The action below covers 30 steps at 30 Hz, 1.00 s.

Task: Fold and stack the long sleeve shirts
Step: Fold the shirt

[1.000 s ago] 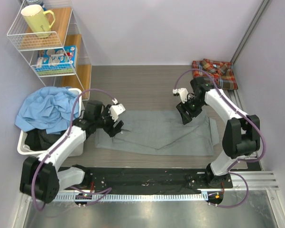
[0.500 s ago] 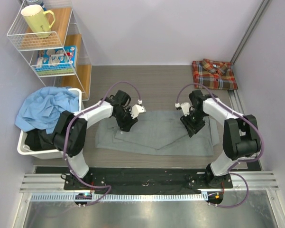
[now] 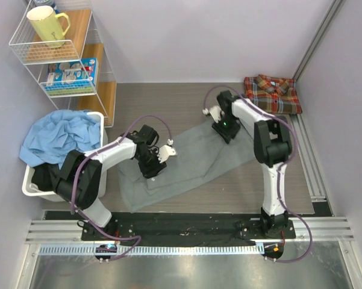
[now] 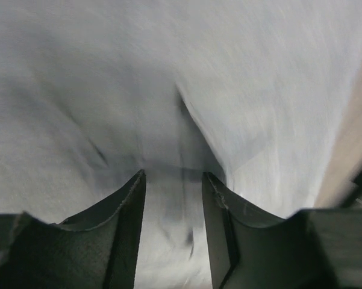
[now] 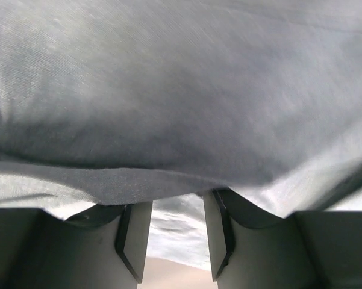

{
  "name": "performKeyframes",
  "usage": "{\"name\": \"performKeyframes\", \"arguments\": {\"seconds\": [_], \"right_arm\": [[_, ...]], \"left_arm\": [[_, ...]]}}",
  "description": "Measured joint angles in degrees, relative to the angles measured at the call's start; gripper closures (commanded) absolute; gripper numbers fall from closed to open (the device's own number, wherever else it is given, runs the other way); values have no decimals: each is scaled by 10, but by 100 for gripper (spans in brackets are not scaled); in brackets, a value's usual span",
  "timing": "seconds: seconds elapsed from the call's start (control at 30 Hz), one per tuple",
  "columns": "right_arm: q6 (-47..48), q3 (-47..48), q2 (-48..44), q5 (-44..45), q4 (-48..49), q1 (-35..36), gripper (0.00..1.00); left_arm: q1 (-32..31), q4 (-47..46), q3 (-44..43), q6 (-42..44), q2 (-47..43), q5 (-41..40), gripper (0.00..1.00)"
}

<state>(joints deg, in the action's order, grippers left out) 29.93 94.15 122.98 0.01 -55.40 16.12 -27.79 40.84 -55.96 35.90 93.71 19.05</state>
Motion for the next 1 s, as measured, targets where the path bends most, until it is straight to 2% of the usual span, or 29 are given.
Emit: {"name": "performKeyframes", "arguments": {"seconds": [0.13, 0.2, 0.23, 0.3, 0.4, 0.57, 0.67, 0.8, 0.87, 1.0], "right_arm": [[19, 259, 140, 17, 15, 26, 45], [25, 335, 174, 17, 46, 32, 43], [27, 343, 175, 16, 50, 33, 42], [28, 337, 153, 12, 53, 30, 42], [27, 278, 83, -1, 56, 16, 42], [6, 191, -28, -29, 51, -1, 44], [-20, 164, -50, -58, 41, -4, 47], [-56, 120, -51, -108, 25, -9, 52], [-68, 102, -46, -126, 13, -11, 53], [-83, 94, -17, -149, 10, -12, 57]], "left_arm": [[2, 56, 11, -21, -37, 29, 50], [2, 71, 8, -37, -62, 42, 47], [2, 75, 4, -44, -73, 46, 45], [2, 76, -14, -56, -89, 48, 45], [2, 64, -40, -60, -83, 42, 47], [2, 43, -67, -49, 7, 12, 49], [2, 40, -66, -38, 56, -5, 53], [-9, 39, -73, -40, 65, -21, 55], [-32, 40, -75, -51, 67, -42, 59], [-127, 50, -102, -111, 89, -57, 59]]}}
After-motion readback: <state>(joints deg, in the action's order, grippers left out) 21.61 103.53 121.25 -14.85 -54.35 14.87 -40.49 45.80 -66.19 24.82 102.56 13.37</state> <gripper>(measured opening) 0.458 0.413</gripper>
